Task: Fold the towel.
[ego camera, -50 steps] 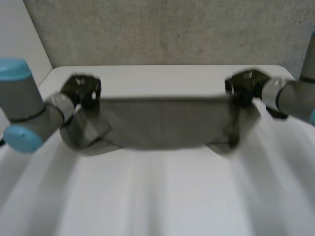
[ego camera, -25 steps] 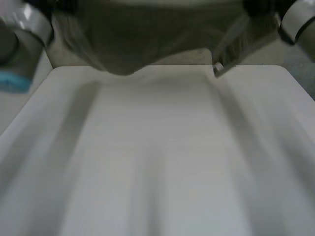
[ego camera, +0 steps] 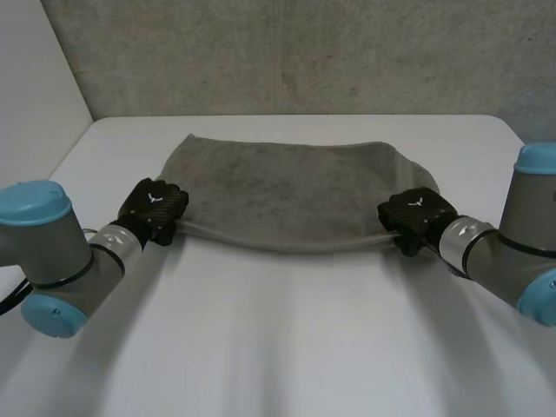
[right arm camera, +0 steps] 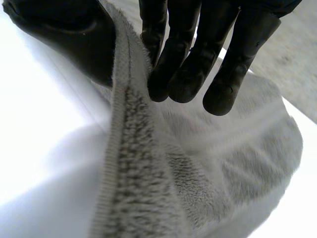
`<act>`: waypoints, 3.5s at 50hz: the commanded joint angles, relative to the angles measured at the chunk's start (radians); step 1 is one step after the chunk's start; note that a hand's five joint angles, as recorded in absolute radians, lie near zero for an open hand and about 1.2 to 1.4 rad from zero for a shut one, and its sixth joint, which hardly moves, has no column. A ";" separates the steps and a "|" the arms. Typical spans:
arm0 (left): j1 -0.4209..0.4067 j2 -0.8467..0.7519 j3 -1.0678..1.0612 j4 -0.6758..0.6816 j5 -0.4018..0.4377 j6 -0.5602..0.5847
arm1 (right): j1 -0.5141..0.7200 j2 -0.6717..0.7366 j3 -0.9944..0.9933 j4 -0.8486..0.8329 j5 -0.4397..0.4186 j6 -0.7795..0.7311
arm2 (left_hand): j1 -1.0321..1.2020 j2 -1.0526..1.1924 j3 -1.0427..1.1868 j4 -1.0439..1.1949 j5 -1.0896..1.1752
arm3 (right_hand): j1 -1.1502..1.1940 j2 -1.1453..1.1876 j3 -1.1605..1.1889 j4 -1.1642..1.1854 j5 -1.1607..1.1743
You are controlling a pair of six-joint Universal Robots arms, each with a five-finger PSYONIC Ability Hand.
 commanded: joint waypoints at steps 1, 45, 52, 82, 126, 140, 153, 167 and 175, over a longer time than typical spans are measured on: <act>0.012 -0.024 0.003 0.072 -0.013 -0.002 | -0.008 -0.023 0.057 -0.072 0.077 0.093 | -0.381 -0.471 -0.472 -0.478 -0.459 | -0.047 -0.014 -0.025 -0.032 -0.046; 0.054 0.108 -0.006 0.072 -0.102 0.001 | -0.119 -0.179 0.051 0.024 0.079 0.093 | 0.163 0.073 0.072 0.066 0.086 | 0.042 0.076 0.064 0.058 0.044; 0.049 0.413 0.007 -0.044 0.013 -0.037 | -0.125 -0.371 -0.059 0.134 0.010 0.116 | 0.163 0.073 0.072 0.066 0.086 | 0.042 0.076 0.064 0.058 0.044; 0.055 -0.022 0.624 -0.401 0.073 -0.097 | -0.060 0.059 -0.730 0.410 0.042 0.045 | 0.163 0.073 0.072 0.066 0.086 | 0.042 0.076 0.064 0.058 0.044; 0.066 0.301 0.054 -0.187 0.102 -0.223 | -0.139 -0.200 -0.224 0.176 -0.090 -0.012 | 0.163 0.073 0.072 0.066 0.086 | 0.042 0.076 0.064 0.058 0.044; 0.097 0.417 -0.031 -0.183 0.177 -0.177 | -0.225 -0.250 -0.222 0.333 -0.205 -0.019 | 0.163 0.073 0.072 0.066 0.086 | 0.042 0.076 0.064 0.058 0.044; 0.038 -0.045 0.353 -0.206 0.159 0.012 | -0.159 0.101 -0.507 0.327 -0.042 -0.068 | 0.163 0.073 0.072 0.066 0.086 | 0.042 0.076 0.064 0.058 0.044; -0.025 -0.386 0.819 -0.247 0.093 0.010 | -0.139 0.347 -0.734 0.221 0.091 -0.004 | 0.163 0.073 0.072 0.066 0.086 | 0.042 0.076 0.064 0.058 0.044; -0.041 -0.465 0.918 -0.247 0.071 0.010 | -0.137 0.405 -0.779 0.137 0.119 0.034 | 0.163 0.073 0.072 0.066 0.086 | 0.042 0.076 0.064 0.058 0.044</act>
